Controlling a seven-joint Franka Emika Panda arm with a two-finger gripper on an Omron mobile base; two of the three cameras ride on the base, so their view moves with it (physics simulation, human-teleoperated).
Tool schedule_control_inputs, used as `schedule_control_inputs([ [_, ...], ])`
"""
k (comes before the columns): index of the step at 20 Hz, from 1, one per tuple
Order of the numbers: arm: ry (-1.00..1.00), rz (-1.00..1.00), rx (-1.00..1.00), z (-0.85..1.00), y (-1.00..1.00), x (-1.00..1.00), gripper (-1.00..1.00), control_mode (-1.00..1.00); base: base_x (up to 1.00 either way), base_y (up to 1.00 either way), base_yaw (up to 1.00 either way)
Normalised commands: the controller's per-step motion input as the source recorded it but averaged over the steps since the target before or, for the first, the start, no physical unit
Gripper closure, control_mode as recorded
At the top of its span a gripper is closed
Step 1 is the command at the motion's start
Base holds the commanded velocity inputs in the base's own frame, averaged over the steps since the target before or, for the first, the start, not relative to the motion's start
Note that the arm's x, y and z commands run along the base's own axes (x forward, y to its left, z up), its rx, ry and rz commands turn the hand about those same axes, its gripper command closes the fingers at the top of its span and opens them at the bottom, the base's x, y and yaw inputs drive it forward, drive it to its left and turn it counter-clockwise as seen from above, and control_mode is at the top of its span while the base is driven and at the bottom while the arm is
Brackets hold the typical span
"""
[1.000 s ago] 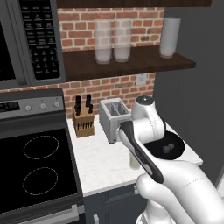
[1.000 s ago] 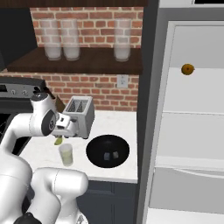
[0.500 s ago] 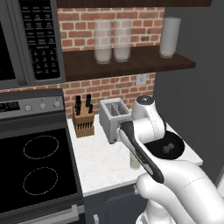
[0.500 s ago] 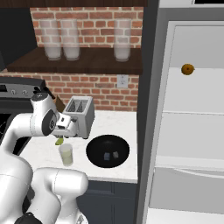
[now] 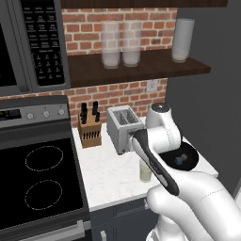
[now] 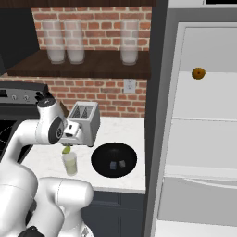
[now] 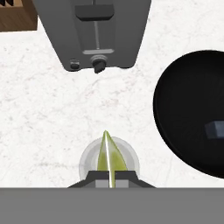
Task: Grab a lemon wedge from the fridge and one ice cube from the ice bowl, and put them in the glass of lemonade.
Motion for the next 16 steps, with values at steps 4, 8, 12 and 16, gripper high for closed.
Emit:
schedule_control_inputs([
  [4, 0.0, 0.0, 0.0, 0.0, 0.01, 0.05, 1.0, -1.0, 0.0, 0.0, 0.0],
  [8, 0.0, 0.0, 0.0, -0.01, 0.0, 0.0, 1.0, -1.0, 0.0, 0.0, 0.0],
  [12, 0.0, 0.0, 0.0, -0.08, 0.0, 0.0, 1.0, -1.0, 0.0, 0.0, 0.0],
  [16, 0.0, 0.0, 0.0, -0.22, 0.0, 0.0, 1.0, -1.0, 0.0, 0.0, 0.0],
])
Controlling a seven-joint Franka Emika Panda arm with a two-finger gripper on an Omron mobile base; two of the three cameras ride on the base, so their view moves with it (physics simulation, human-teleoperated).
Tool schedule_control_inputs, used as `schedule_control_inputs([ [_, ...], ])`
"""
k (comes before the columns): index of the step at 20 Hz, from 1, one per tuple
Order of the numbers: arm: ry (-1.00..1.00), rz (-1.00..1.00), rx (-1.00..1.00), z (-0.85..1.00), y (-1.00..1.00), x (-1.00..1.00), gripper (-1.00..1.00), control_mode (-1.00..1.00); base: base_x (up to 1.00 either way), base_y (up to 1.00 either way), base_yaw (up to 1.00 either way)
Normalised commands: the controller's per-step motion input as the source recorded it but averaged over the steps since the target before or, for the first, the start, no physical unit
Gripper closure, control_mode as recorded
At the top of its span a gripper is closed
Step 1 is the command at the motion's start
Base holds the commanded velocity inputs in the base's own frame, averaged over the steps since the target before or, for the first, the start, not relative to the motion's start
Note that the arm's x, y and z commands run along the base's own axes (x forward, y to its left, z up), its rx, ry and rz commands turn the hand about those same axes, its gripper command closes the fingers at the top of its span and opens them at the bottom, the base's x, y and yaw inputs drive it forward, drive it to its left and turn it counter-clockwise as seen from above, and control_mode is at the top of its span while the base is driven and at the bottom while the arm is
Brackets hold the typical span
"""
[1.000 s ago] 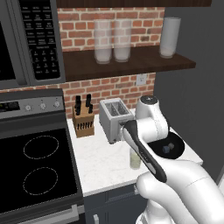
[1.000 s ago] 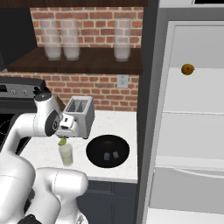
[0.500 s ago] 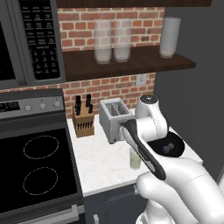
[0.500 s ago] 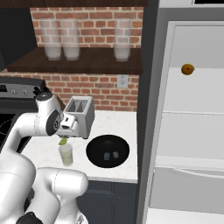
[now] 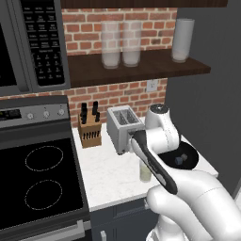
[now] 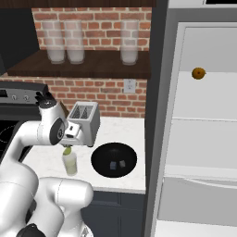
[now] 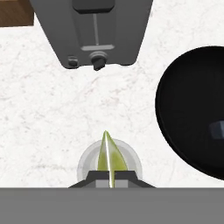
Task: Grab a lemon wedge from the fridge and one ice cube from the ice bowl, and put them in the glass of lemonade.
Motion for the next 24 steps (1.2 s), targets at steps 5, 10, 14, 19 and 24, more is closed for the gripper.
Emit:
schedule_control_inputs([
  [5, 0.0, 0.0, 0.0, -0.13, 0.0, 0.0, 1.0, -1.0, 0.0, 0.0, 0.0],
  [10, 0.0, 0.0, 0.0, 0.0, 0.0, 0.0, 1.0, -1.0, 0.0, 0.0, 0.0],
  [14, 0.0, 0.0, 0.0, 0.0, 0.0, 0.03, 1.0, -1.0, 0.0, 0.0, 0.0],
  [19, 0.0, 0.0, 0.0, 0.0, 0.0, 0.04, 1.0, -1.0, 0.0, 0.0, 0.0],
  [24, 0.0, 0.0, 0.0, 0.0, 0.0, 0.01, 1.0, -1.0, 0.0, 0.0, 0.0],
])
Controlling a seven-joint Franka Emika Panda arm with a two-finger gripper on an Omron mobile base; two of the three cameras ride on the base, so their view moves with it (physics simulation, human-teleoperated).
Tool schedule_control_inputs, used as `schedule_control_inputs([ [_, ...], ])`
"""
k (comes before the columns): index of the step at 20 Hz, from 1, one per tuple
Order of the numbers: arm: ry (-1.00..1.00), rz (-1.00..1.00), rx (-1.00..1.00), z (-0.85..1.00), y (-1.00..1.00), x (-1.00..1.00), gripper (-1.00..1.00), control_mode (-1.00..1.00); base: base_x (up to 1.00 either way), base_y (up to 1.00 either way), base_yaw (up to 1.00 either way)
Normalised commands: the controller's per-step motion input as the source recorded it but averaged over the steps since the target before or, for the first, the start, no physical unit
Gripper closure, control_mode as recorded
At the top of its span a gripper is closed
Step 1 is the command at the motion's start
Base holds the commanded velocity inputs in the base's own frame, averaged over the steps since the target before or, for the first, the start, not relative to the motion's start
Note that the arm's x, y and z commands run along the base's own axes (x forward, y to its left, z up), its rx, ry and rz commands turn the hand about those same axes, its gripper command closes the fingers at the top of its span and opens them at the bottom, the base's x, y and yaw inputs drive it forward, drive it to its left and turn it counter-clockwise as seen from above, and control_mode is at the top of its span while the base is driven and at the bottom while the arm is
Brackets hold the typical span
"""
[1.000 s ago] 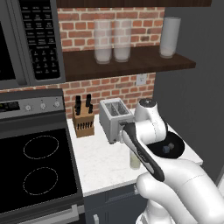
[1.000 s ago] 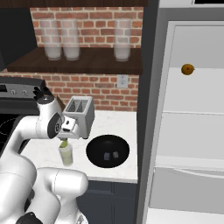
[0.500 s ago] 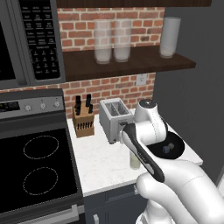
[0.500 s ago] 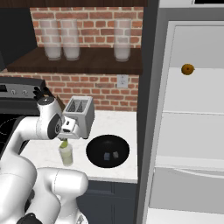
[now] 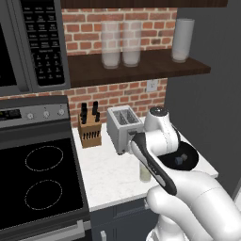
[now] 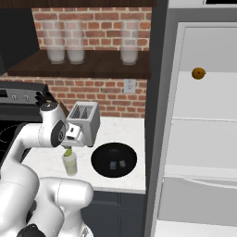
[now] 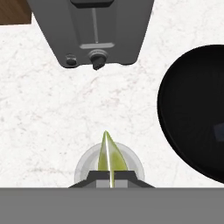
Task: Grab a lemon wedge from the fridge and one ice cube from the ice bowl, and put them in the glass of lemonade.
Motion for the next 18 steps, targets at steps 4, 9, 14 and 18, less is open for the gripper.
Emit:
schedule_control_inputs([
  [4, 0.0, 0.0, 0.0, 0.0, 0.0, 0.0, 1.0, -1.0, 0.0, 0.0, 0.0],
  [9, 0.0, 0.0, 0.0, 0.0, 0.0, 0.0, -1.0, -1.0, 0.0, 0.0, 0.0],
  [14, 0.0, 0.0, 0.0, 0.0, 0.0, 0.0, -1.0, -1.0, 0.0, 0.0, 0.0],
  [18, 0.0, 0.0, 0.0, 0.0, 0.0, 0.0, -1.0, -1.0, 0.0, 0.0, 0.0],
])
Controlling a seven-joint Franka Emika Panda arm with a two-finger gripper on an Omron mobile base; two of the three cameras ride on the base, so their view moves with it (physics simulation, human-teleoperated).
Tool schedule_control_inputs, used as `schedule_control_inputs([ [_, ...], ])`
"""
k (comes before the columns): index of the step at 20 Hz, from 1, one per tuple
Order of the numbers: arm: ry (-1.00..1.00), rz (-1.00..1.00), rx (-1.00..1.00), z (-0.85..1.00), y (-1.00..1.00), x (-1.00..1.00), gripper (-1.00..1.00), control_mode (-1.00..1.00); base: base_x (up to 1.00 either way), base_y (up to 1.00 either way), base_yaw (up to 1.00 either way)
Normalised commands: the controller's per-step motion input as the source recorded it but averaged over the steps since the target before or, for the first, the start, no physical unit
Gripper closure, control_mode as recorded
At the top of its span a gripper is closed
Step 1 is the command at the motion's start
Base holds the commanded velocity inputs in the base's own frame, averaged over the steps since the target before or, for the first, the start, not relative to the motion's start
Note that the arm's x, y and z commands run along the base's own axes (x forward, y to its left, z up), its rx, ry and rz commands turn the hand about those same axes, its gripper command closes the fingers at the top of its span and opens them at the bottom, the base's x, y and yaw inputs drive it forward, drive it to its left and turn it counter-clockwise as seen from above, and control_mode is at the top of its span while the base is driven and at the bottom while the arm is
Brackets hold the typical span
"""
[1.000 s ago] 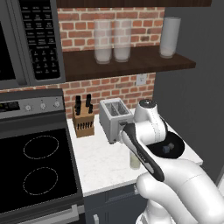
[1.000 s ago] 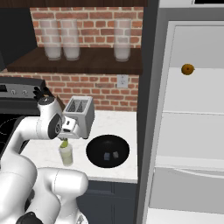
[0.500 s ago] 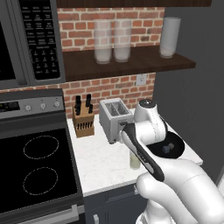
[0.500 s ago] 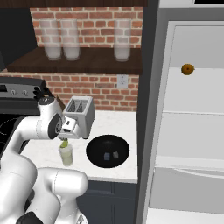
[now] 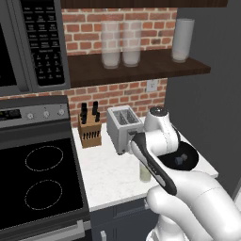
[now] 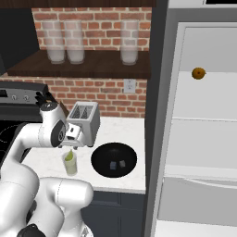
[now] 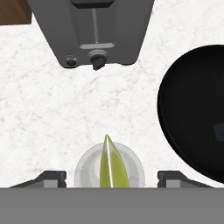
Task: Grab a lemon wedge from the fridge and one ice cube from the ice bowl, and put them in the glass of lemonade.
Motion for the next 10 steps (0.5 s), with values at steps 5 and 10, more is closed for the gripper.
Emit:
schedule_control_inputs([
  [5, 0.0, 0.0, 0.0, 0.0, 0.0, 0.0, -1.0, -1.0, 0.0, 0.0, 0.0],
  [10, 0.0, 0.0, 0.0, 0.16, -0.02, 0.0, -1.0, -1.0, 0.0, 0.0, 0.0],
])
